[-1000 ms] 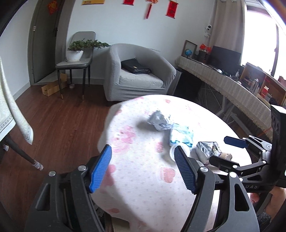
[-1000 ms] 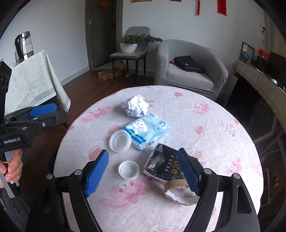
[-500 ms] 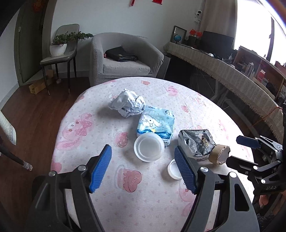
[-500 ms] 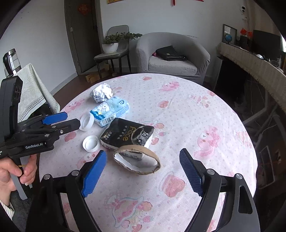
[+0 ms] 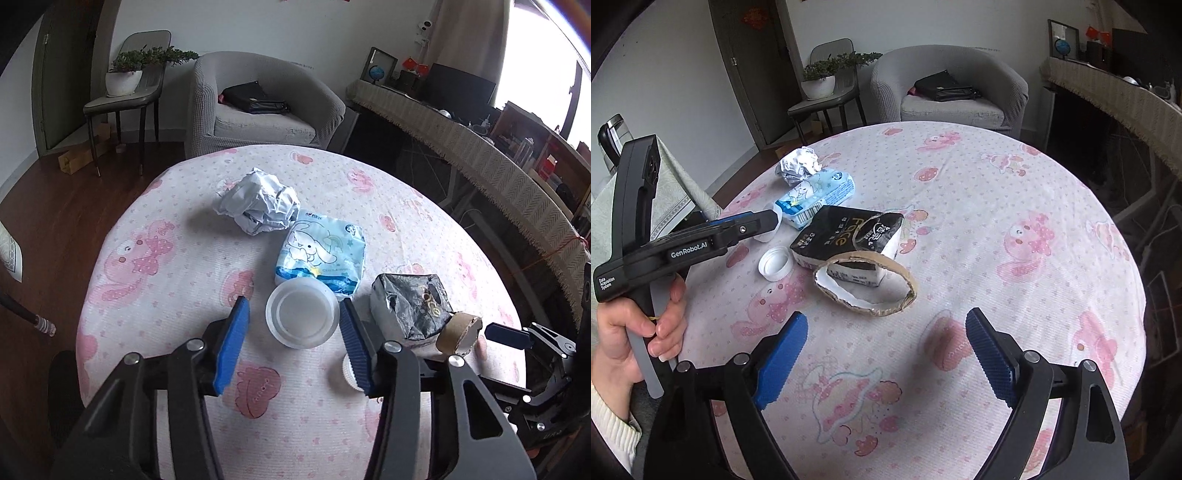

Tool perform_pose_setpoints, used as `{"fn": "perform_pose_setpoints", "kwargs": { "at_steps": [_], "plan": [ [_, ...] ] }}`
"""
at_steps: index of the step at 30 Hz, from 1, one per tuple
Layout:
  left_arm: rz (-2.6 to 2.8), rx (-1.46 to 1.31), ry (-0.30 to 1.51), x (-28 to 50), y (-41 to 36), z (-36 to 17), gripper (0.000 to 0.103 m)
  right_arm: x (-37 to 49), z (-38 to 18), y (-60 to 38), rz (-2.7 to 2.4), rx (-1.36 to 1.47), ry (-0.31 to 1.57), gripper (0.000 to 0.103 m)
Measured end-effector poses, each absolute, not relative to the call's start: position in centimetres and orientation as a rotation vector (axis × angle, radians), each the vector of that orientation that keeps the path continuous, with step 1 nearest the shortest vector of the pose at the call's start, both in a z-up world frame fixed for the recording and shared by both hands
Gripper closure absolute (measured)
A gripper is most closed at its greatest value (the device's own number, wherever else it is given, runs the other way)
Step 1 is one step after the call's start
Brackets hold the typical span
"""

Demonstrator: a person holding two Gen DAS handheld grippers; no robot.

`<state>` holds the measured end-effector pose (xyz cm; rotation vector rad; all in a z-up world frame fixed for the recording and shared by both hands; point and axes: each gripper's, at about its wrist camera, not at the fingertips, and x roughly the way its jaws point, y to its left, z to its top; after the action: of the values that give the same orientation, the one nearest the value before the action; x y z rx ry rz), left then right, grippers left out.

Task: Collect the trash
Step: 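Grasp the white plastic cup with the left gripper while right grasps the brown tape core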

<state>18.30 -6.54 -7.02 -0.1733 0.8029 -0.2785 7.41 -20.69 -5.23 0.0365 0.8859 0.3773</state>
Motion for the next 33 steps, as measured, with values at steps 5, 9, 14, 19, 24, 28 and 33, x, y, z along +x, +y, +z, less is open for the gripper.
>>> {"fn": "perform_pose_setpoints", "kwargs": {
  "at_steps": [5,9,14,19,24,28,33],
  "plan": [
    [-0.278,-0.150,0.809,18.3,-6.9,-7.2,0.060,7.8,-5.2,-20.1,0.376,0.065,0.903,0.014],
    [-0.285,-0.157,0.806,18.1,-6.7,-7.1,0.060,8.2,-4.9,-19.6,0.366,0.077,0.903,0.014],
    [-0.289,-0.170,0.792,17.7,-6.4,-6.8,0.060,8.7,-5.2,-18.8,0.333,0.051,0.902,0.014],
    [-0.288,-0.160,0.786,17.1,-5.9,-6.4,0.060,9.2,-5.5,-18.8,0.303,0.052,0.906,0.014],
    [-0.272,-0.163,0.778,16.7,-4.6,-5.9,0.060,9.6,-5.5,-18.7,0.275,0.056,0.903,0.014],
    [-0.261,-0.172,0.770,16.3,-3.5,-5.5,0.060,9.8,-5.6,-18.1,0.259,0.030,0.909,0.015],
    [-0.249,-0.173,0.763,15.7,-2.3,-5.0,0.060,9.8,-5.1,-18.5,0.234,0.044,0.899,0.027]
  ]
}}
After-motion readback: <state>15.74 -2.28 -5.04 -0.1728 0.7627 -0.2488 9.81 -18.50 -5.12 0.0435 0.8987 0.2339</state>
